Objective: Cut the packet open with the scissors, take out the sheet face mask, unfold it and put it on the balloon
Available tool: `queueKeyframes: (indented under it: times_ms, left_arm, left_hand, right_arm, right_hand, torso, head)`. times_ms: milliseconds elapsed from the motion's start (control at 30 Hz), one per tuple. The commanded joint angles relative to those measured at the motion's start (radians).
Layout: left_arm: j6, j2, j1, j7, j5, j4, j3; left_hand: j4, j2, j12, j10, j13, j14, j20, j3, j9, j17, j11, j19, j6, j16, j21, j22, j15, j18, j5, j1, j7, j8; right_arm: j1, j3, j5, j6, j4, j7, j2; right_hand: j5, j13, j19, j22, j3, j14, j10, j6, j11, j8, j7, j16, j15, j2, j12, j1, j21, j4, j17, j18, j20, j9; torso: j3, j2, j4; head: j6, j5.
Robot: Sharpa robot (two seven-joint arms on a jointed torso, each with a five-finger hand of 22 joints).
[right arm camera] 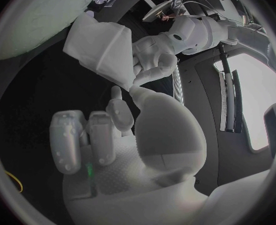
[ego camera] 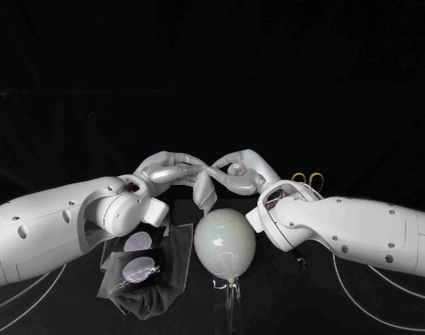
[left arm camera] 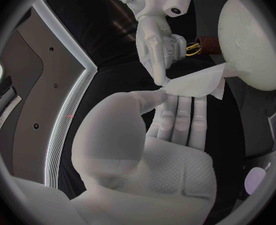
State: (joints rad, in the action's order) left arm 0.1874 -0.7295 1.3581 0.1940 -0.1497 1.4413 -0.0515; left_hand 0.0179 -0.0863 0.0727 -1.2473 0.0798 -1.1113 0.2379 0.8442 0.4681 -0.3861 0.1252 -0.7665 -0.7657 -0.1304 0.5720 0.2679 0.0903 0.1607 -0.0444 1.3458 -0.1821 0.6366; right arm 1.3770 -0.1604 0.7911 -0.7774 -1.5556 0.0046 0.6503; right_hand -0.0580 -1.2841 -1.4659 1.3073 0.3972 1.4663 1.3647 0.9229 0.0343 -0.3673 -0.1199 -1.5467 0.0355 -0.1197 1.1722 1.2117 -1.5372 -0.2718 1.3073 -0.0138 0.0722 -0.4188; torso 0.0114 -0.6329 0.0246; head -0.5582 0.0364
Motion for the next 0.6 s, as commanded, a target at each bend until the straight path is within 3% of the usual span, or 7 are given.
queueKeyframes:
  times_ms: [33,400,600]
  left_arm:
    - [-0.007,0.002,0.002,0.016,-0.006,0.003,0.002]
    - [-0.007,0.002,0.002,0.015,-0.01,0.004,0.002]
    - [-0.008,0.002,0.002,0.016,-0.01,0.005,0.002]
  left_hand:
    - [0.001,0.007,0.005,-0.006,0.0,-0.006,-0.003,0.007,0.296,-0.001,-0.002,0.004,-0.002,0.0,0.005,0.001,0.002,0.02,-0.004,0.007,-0.006,0.002]
    - [0.001,0.007,0.005,-0.006,0.0,-0.006,-0.003,0.007,0.296,-0.001,-0.002,0.004,-0.002,0.0,0.005,0.001,0.002,0.02,-0.004,0.007,-0.006,0.002]
    - [0.001,0.007,0.005,-0.006,0.0,-0.006,-0.003,0.007,0.296,-0.001,-0.002,0.004,-0.002,0.0,0.005,0.001,0.002,0.02,-0.004,0.007,-0.006,0.002]
  right_arm:
    - [0.0,0.001,-0.005,0.03,0.001,0.004,-0.005]
    - [0.0,0.001,-0.021,0.011,0.002,0.021,-0.013]
    - [0.0,0.001,-0.024,0.01,0.004,0.024,-0.016]
  right_hand:
    - [0.005,-0.002,-0.087,0.252,-0.007,0.097,0.001,-0.006,0.006,0.005,-0.001,-0.005,-0.008,-0.007,-0.005,0.004,0.002,0.002,0.238,0.005,0.006,0.001]
    - [0.005,-0.011,-0.091,0.254,-0.006,0.098,0.005,0.014,0.002,0.006,0.004,-0.008,-0.006,0.008,0.007,0.043,-0.006,0.015,0.242,0.007,0.006,0.005]
    - [0.004,-0.017,-0.094,0.257,0.023,0.099,0.009,0.036,-0.008,-0.002,0.016,-0.008,0.002,0.049,0.014,0.1,-0.012,0.042,0.242,0.009,0.001,0.005]
  torso:
    - [0.0003,0.0,0.0002]
    - [0.0004,0.0,-0.0003]
    - [0.0006,0.0,-0.0004]
  head:
    - [0.0,0.0]
    - [-0.001,-0.001]
    - [-0.001,-0.001]
